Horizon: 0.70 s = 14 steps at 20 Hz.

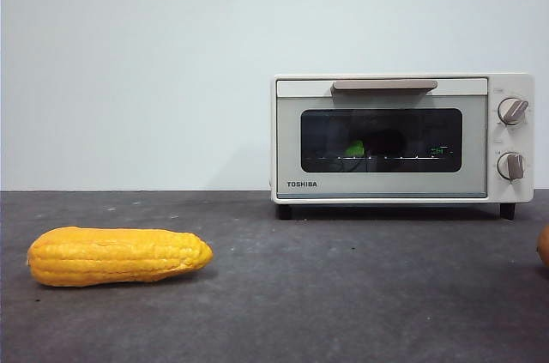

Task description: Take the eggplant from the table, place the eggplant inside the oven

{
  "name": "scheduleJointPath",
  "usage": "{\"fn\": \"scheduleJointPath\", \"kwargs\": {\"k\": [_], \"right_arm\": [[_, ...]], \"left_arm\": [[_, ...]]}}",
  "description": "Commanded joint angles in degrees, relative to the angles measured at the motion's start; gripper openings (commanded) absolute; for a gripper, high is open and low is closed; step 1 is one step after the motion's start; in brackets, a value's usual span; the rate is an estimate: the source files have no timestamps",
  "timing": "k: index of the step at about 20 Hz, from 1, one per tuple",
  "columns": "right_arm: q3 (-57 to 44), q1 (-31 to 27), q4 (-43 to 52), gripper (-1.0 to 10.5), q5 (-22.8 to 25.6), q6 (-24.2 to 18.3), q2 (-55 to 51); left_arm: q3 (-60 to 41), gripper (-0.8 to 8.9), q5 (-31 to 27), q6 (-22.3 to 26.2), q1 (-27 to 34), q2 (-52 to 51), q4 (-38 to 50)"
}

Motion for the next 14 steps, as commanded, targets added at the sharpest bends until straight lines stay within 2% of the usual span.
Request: {"fn": "scheduleJointPath", "kwargs": {"k": [1,7,14], "right_arm": [[-0.7,-0.1,-0.4,0.0,5.0,0.9,-0.1],[-0.7,-0.1,-0.9,0.0,14.4,1.1,-0.1],[-0.7,0.0,-0.9,0.0,13.8,1.0,-0.1]], "left_arm": [[-0.4,-0.04,0.3,-0.3,0.2,0.0,0.6],[-0.4,-0.04,0.3,-0.4,0.2,0.0,0.6],[-0.4,-0.04,0.3,-0.3,0.2,0.0,0.6]]}}
